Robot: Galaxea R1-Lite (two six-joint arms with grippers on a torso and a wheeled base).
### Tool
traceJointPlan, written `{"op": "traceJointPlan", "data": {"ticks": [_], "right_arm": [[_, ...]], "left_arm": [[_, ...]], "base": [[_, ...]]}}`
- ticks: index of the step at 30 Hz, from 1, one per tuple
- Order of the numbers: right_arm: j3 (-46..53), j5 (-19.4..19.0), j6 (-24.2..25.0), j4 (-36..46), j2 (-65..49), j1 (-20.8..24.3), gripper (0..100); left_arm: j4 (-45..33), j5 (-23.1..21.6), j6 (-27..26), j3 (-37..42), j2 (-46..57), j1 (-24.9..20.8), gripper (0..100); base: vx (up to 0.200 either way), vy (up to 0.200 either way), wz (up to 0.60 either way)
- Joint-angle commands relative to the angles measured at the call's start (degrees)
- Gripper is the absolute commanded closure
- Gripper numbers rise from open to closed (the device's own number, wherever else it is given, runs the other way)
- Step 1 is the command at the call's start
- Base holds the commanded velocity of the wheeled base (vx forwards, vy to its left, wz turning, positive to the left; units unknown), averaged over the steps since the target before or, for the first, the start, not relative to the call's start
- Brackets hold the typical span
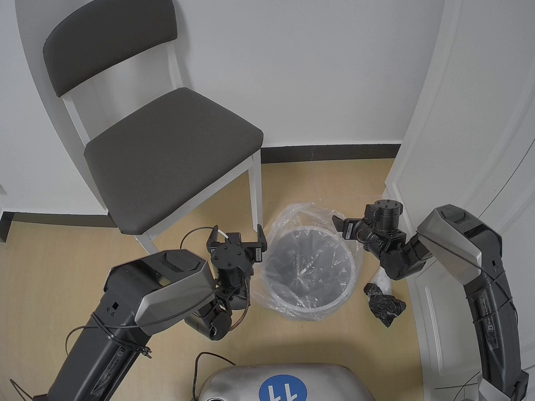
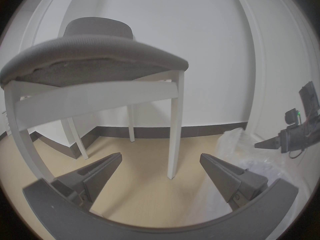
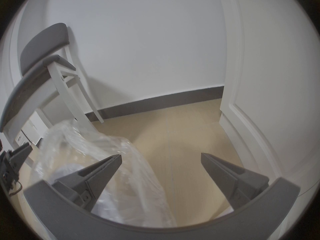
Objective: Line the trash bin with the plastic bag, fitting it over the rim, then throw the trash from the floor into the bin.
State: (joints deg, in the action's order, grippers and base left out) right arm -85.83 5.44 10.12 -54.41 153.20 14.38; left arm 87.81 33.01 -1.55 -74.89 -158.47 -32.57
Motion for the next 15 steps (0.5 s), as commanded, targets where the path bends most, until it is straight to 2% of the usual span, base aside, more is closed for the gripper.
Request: {"op": "traceJointPlan", "data": {"ticks": [1,7,10,13,15], "right_arm": [[5.8,-0.3,0.1,-1.5,-8.1,1.5,0],[8.2,-0.7,0.0,-2.5,-10.6,2.2,0],[9.3,-1.6,0.1,-2.5,-12.0,2.0,0],[10.2,-2.6,0.1,-2.5,-12.4,1.7,0],[11.0,-3.4,0.0,-2.5,-12.7,1.5,0]], "left_arm": [[-1.6,-2.3,1.9,6.2,8.9,-3.0,0],[-9.8,-5.3,2.0,5.7,10.0,-3.1,0],[-14.2,-8.8,1.9,5.0,10.0,-2.8,0],[-17.5,-10.4,1.8,3.0,9.8,-2.4,0],[-22.7,-10.8,1.8,-0.3,9.1,-1.4,0]], "base": [[0.000,0.000,0.00],[0.000,0.000,0.00],[0.000,0.000,0.00],[0.000,0.000,0.00],[0.000,0.000,0.00]]}}
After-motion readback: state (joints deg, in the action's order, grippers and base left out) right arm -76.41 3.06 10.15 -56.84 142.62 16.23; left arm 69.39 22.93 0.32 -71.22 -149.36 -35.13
